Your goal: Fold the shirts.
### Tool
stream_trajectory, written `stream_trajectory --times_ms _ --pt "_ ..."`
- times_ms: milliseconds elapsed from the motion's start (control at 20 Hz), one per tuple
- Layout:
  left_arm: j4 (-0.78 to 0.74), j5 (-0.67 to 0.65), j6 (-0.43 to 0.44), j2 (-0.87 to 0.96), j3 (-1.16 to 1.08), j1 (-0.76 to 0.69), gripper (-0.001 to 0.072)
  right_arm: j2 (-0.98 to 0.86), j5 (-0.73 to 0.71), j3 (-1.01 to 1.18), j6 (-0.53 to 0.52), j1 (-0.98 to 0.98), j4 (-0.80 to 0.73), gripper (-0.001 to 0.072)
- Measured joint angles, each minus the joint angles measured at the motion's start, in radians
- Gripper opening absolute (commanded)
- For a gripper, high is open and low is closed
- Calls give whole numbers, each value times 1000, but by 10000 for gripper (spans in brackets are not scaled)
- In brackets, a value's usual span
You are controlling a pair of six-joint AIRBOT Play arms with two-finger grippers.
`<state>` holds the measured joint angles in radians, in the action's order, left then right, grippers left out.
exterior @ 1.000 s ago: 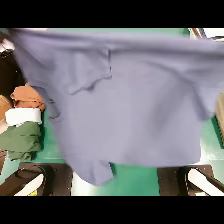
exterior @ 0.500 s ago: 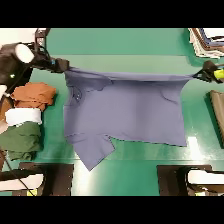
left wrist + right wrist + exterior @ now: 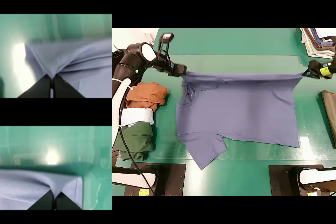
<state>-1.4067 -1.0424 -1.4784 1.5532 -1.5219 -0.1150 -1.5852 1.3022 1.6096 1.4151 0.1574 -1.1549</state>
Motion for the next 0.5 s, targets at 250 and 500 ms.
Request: stream_trajectory --times_ms 250,500 --pt "-3 -68 -7 4 120 0 225 106 -43 -275 -3 -11 -40 17" --pt "-7 -106 -48 -5 180 2 488 167 -82 -433 -4 -40 -26 358"
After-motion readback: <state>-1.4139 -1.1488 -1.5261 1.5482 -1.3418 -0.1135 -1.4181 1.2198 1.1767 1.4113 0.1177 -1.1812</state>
